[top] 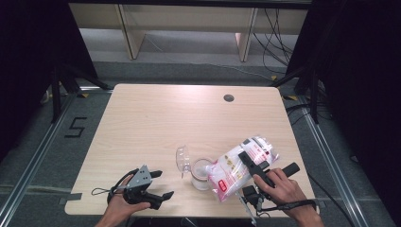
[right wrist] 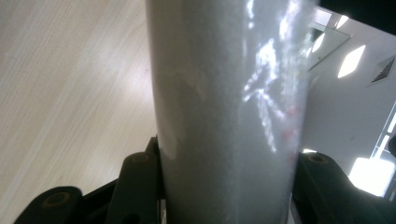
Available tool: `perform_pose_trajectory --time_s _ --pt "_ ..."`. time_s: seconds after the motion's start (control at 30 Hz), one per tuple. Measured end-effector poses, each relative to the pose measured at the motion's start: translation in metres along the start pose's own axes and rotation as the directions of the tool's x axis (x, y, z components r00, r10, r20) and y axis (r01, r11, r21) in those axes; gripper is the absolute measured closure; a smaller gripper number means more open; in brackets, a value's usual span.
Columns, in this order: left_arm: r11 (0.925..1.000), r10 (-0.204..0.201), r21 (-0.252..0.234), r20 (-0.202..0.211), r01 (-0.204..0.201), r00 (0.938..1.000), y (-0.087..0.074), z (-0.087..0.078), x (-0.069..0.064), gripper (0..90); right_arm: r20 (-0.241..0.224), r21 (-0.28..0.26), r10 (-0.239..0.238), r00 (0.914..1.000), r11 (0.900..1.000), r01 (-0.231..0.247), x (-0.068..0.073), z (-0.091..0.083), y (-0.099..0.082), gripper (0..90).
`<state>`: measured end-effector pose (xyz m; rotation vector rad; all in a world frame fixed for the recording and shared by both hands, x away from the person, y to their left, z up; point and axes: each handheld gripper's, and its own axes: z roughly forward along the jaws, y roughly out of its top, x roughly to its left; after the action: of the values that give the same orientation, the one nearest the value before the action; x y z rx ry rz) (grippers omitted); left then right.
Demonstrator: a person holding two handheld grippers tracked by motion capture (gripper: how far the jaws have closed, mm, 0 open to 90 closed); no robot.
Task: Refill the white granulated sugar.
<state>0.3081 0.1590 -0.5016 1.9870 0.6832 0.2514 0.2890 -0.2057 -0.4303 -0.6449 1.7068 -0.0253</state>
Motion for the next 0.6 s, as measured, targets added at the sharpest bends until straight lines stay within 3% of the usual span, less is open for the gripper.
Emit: perform_pose_trajectory --time_s 0.33,0.6 --pt "1.0000 -0.001 0.001 0.001 0.001 1.0000 0.0000 0.0001 0.0000 15.3 0.007 -0.001 -0.005 1.0000 1.0000 0.005 -0.0012 -0.0018 0.0005 58.6" --pt "1.0000 0.001 0.002 -0.001 -0.001 1.0000 0.0000 -0.0005 0.0002 15.3 -0.017 0.003 -0.005 0.9998 1.0000 0.005 -0.0014 0.0001 0.0006 58.8"
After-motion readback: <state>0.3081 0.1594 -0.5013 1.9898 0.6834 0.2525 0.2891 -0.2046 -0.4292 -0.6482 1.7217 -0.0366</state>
